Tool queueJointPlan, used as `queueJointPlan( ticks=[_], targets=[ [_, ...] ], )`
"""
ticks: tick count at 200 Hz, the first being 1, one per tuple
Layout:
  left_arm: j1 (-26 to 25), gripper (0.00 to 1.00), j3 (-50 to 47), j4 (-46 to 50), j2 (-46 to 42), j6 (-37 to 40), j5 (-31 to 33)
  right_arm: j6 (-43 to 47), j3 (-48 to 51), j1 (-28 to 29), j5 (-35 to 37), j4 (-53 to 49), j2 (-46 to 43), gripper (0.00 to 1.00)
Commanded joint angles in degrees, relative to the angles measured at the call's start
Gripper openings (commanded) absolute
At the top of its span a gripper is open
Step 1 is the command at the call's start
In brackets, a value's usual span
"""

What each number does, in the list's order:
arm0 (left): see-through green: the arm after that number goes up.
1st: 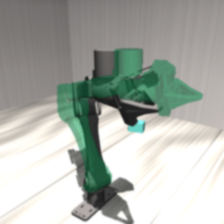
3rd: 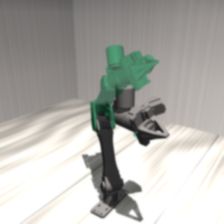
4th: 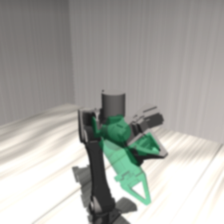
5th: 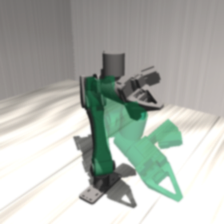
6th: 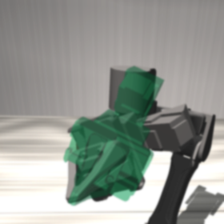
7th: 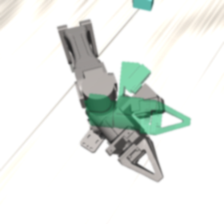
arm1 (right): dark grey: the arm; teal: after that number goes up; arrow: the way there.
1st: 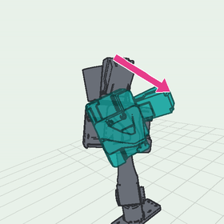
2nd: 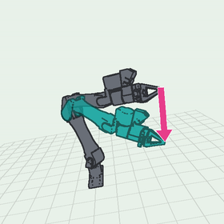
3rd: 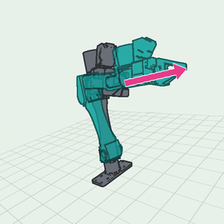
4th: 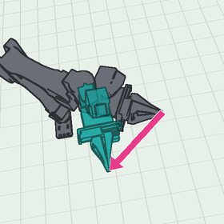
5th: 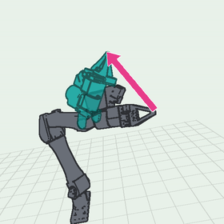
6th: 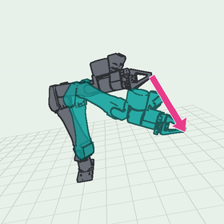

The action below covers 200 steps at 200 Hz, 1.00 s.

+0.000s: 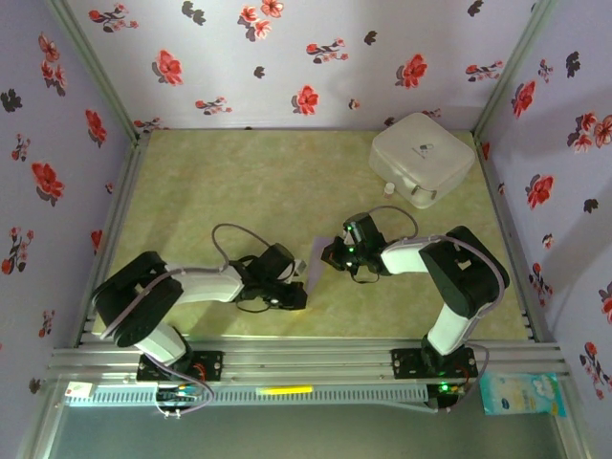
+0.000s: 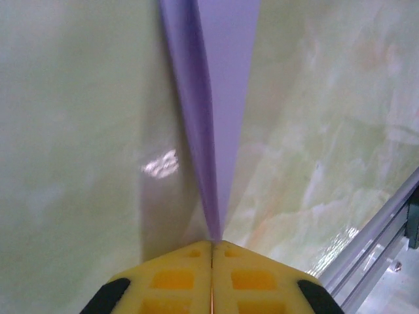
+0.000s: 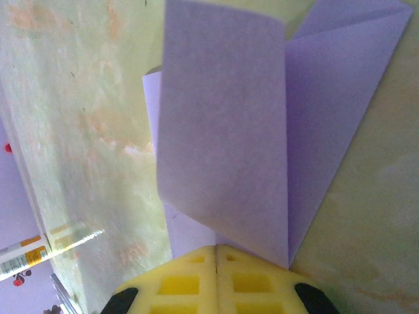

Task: Fold a paper plane with a square sheet of paper (pick it up from the middle)
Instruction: Fold the wing for the fifth time at the center of the table.

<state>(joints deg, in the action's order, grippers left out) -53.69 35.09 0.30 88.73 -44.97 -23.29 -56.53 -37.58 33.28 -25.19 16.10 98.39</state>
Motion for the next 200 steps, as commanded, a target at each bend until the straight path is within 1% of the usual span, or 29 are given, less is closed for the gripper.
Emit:
queueJointPlan(
  ticks=[1, 42, 60, 80, 105, 132, 200],
  targets=[
    [-0.1, 0.08, -0.6, 2.4, -4.3, -0.7, 1.0, 1.1, 0.7, 0.2, 5.1, -7.1, 3.0, 0.02],
    [4.9, 0.09, 2.6, -0.8, -7.3, -0.1, -3.8, 0.6, 1.0, 0.4, 5.4, -6.8, 2.1, 0.02],
    [7.2, 0.09, 5.9, -0.4, -5.1, 0.6, -4.7, 0.4, 0.9, 0.3, 5.3, -6.4, 2.2, 0.02],
    [9.2, 0.07, 9.6, -0.4, -1.4, 0.9, -5.7, 0.4, 0.7, 0.5, 5.1, -6.4, 2.2, 0.02],
    [9.3, 0.06, 13.7, -0.6, 2.8, 1.1, -5.8, 0.3, 0.7, 0.6, 5.1, -6.6, 2.0, 0.02],
    [9.2, 0.02, 16.0, -1.5, 6.7, 0.0, -5.7, 0.1, 0.6, 0.6, 5.1, -6.3, 1.6, 0.02],
    [8.2, 0.0, 19.8, 0.1, 12.3, 1.6, -5.6, -0.2, 0.3, 0.6, 5.0, -6.1, 1.8, 0.03]
  ],
)
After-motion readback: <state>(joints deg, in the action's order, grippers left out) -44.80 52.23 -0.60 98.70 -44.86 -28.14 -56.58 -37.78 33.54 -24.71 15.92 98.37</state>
